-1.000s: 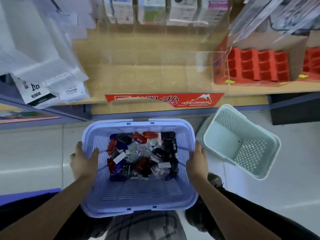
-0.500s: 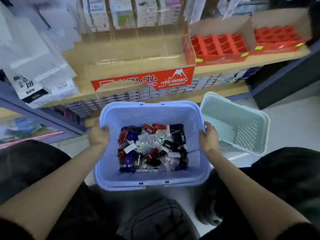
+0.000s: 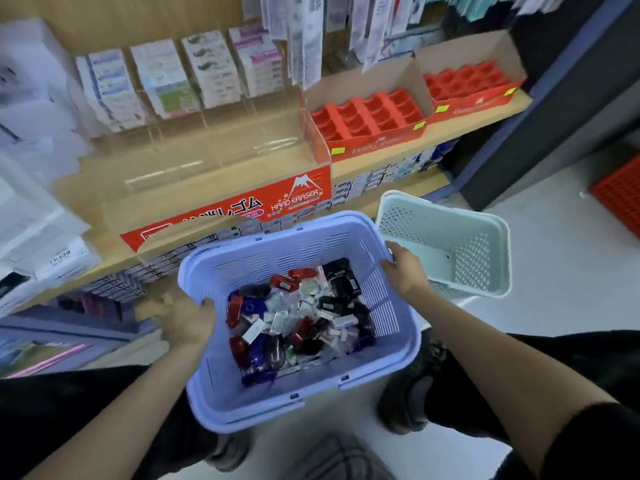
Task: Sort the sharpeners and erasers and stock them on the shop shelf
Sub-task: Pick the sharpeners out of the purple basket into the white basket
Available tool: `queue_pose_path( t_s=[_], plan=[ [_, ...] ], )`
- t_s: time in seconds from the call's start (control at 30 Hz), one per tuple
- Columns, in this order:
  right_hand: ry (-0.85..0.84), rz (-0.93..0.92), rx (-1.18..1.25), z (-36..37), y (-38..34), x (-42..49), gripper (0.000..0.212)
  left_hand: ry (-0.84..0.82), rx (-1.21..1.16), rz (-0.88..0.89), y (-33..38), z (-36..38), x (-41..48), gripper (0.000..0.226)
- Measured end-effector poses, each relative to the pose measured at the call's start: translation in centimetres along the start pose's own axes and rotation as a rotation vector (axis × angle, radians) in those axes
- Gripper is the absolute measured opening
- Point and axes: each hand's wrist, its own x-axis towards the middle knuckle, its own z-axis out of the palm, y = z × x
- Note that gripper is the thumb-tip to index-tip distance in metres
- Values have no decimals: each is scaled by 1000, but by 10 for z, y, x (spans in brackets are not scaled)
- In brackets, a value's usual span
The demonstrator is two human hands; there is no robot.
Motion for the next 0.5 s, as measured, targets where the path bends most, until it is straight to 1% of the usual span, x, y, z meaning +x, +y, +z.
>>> queue_pose_path(
  t_s=[0.03, 0.07, 0.1, 0.17, 0.23, 0.27, 0.3, 0.33, 0.37, 0.43, 0.47, 0.5],
  plan=[
    [-30, 9, -5, -4, 1, 1, 43, 26, 130, 73, 11, 8, -1, 61],
    [-32, 23, 8, -10, 3, 3, 45, 24, 209, 178, 28, 18, -4, 67],
    [3, 47, 40, -16, 8, 5, 44, 12, 231, 276, 49, 31, -8, 66],
    [129, 113, 114, -30, 24, 10, 38, -63, 193, 463, 92, 59, -18, 51],
    [223, 215, 111, -44, 53, 9, 32, -210, 169, 656, 131, 89, -30, 37],
    [243, 265, 77, -50, 71, 6, 32, -284, 181, 748, 146, 103, -36, 33],
    [226, 296, 21, -55, 89, 4, 33, -345, 201, 823, 159, 118, -38, 32],
    [158, 294, -57, -59, 104, 1, 35, -380, 237, 885, 171, 132, -40, 32],
    [51, 259, -134, -62, 118, -1, 37, -371, 271, 932, 182, 147, -42, 32],
    [-183, 161, -218, -60, 137, -3, 44, -294, 414, 948, 202, 171, -44, 35],
    [-247, 123, -256, -56, 141, -3, 44, -264, 488, 928, 208, 181, -43, 37],
    [-247, 92, -318, -50, 144, -2, 41, -250, 543, 905, 211, 190, -41, 40]
  ],
)
